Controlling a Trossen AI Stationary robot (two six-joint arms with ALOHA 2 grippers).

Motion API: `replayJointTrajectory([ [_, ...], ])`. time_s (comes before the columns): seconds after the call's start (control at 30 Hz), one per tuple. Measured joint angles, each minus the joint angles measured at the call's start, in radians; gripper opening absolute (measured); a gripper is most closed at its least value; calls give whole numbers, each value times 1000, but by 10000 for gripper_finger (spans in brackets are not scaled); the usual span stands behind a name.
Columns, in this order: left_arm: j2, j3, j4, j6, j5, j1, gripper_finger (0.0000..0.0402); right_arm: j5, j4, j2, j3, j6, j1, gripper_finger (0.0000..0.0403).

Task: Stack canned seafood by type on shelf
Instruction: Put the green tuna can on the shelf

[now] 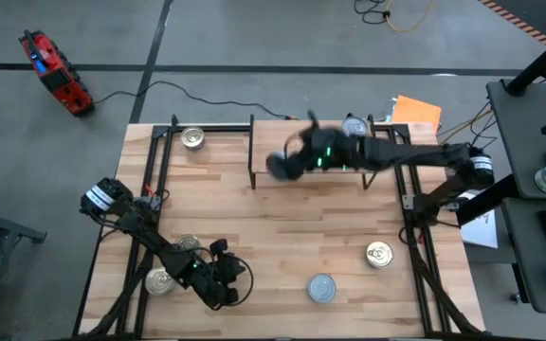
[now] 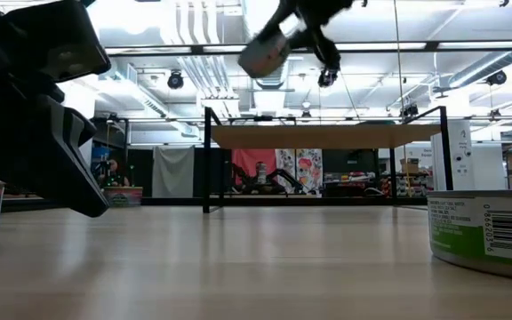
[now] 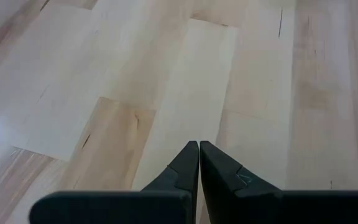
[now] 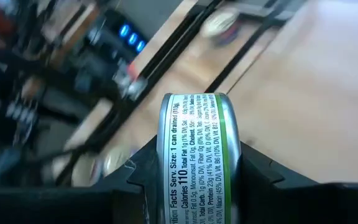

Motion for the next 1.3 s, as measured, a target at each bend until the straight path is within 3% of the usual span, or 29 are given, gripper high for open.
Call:
replayJointTrajectory([
  [0.17, -2, -10, 3, -37, -23, 0, 0, -78, 5, 6, 0, 81, -171, 132],
  [0.4, -3, -17, 2, -48, -45, 2, 0, -120, 10, 49, 0, 143, -271, 132],
  [1.3, -4, -19, -3, -67, -49, 3, 0, -111, -67, 113, -6, 82, -275, 132],
])
